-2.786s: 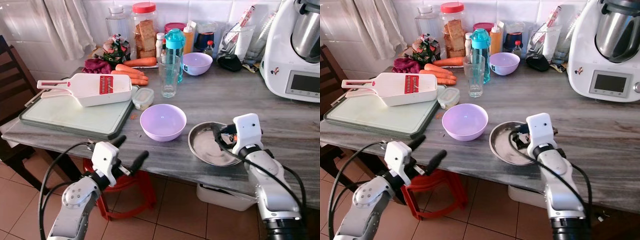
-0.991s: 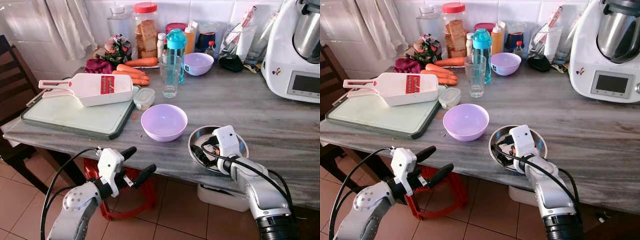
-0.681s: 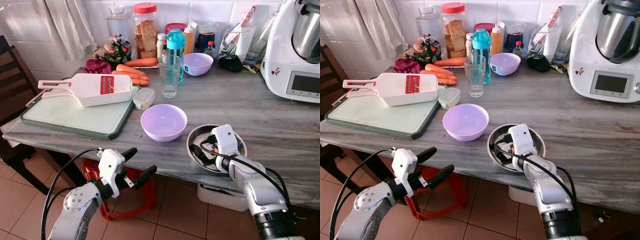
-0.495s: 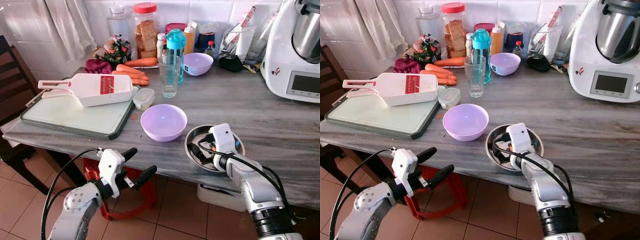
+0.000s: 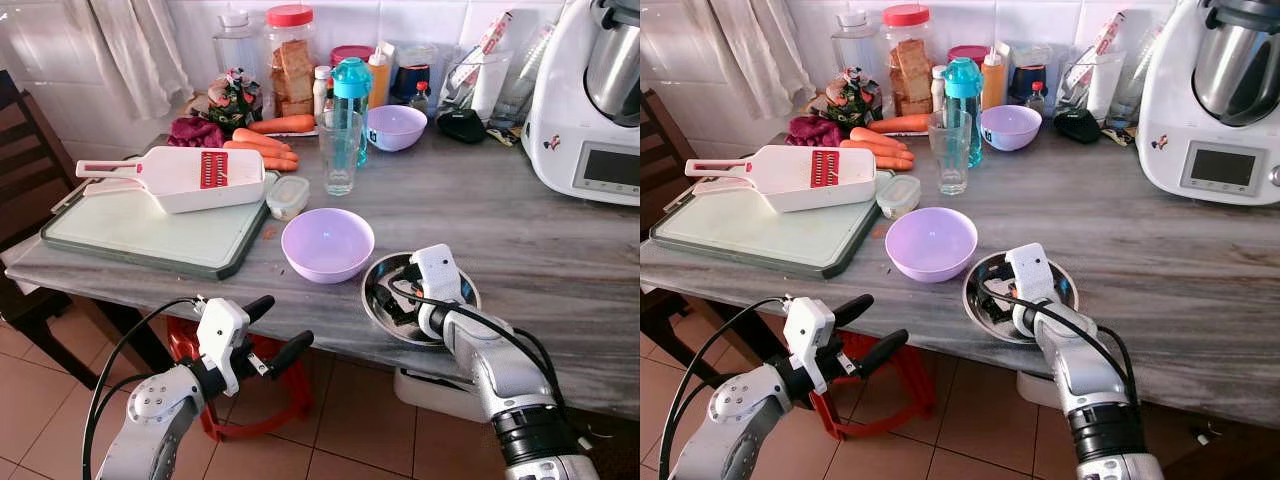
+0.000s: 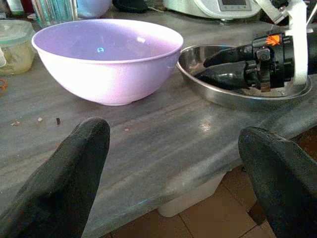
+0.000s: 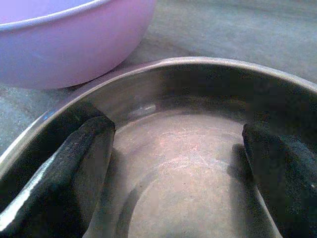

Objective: Setting the table

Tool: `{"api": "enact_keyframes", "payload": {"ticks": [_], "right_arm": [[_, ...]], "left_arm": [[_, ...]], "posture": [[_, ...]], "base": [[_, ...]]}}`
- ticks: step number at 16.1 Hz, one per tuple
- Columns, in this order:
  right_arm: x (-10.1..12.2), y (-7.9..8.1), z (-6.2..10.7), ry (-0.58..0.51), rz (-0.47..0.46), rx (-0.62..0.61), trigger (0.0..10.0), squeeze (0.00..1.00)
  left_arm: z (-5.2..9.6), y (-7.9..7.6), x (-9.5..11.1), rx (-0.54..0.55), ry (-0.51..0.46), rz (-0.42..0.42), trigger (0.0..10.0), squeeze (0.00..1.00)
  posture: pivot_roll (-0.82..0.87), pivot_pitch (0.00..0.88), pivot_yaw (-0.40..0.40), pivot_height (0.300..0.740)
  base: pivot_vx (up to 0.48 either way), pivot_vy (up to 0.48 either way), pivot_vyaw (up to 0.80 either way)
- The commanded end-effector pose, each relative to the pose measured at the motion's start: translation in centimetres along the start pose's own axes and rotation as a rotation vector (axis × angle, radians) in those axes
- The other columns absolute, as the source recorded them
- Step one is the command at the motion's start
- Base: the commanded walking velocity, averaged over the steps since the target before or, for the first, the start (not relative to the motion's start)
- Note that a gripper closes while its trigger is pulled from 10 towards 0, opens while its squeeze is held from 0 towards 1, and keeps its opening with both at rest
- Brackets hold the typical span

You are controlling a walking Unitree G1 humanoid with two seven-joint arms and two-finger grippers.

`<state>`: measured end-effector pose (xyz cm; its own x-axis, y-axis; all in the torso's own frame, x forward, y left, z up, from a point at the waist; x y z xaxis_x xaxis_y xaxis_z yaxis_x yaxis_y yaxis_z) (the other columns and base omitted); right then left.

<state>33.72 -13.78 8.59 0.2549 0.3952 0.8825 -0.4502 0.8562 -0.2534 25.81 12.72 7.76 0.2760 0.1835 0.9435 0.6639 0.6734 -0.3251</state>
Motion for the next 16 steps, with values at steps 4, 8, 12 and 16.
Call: {"api": "enact_keyframes", "payload": {"ticks": [4, 8, 12, 16], "right_arm": [[1.1, 0.0, -0.5, -0.042, -0.002, -0.003, 10.0, 0.42], [1.5, -0.7, 0.0, -0.073, 0.003, -0.035, 10.0, 0.43], [2.0, -2.0, 1.3, -0.101, 0.036, -0.091, 10.0, 0.43], [0.4, -2.5, 2.0, -0.022, 0.044, -0.098, 10.0, 0.43]], "left_arm": [[0.1, -0.1, 0.1, 0.004, 0.004, -0.01, 10.0, 0.0], [0.0, 0.0, 0.2, 0.006, 0.002, -0.011, 10.0, 0.0], [0.0, 0.1, 0.3, 0.009, -0.002, -0.014, 10.0, 0.0], [-0.3, 0.1, 0.4, 0.002, -0.004, -0.016, 10.0, 0.0]], "posture": [[0.01, 0.016, 0.05, 0.74], [0.01, 0.014, 0.047, 0.74], [0.0, 0.011, 0.049, 0.74], [0.0, 0.008, 0.053, 0.74]], "base": [[0.0, 0.0, 0.0], [0.0, 0.0, 0.0], [0.0, 0.0, 0.0], [0.0, 0.0, 0.0]]}}
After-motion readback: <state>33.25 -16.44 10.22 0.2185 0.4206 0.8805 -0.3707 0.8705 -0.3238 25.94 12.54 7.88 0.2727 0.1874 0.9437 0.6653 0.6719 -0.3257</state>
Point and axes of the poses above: a point about 5 cm out from each wrist's last joint towards the gripper, its own z axis pointing back from the gripper into the wrist, its own x axis along the axis of the wrist's last joint, y = z × x, the point moved 2 cm from there along -z, pointing out of the wrist towards the gripper, and after that the axes turned 15 degrees about z, right-handed, at the moved point
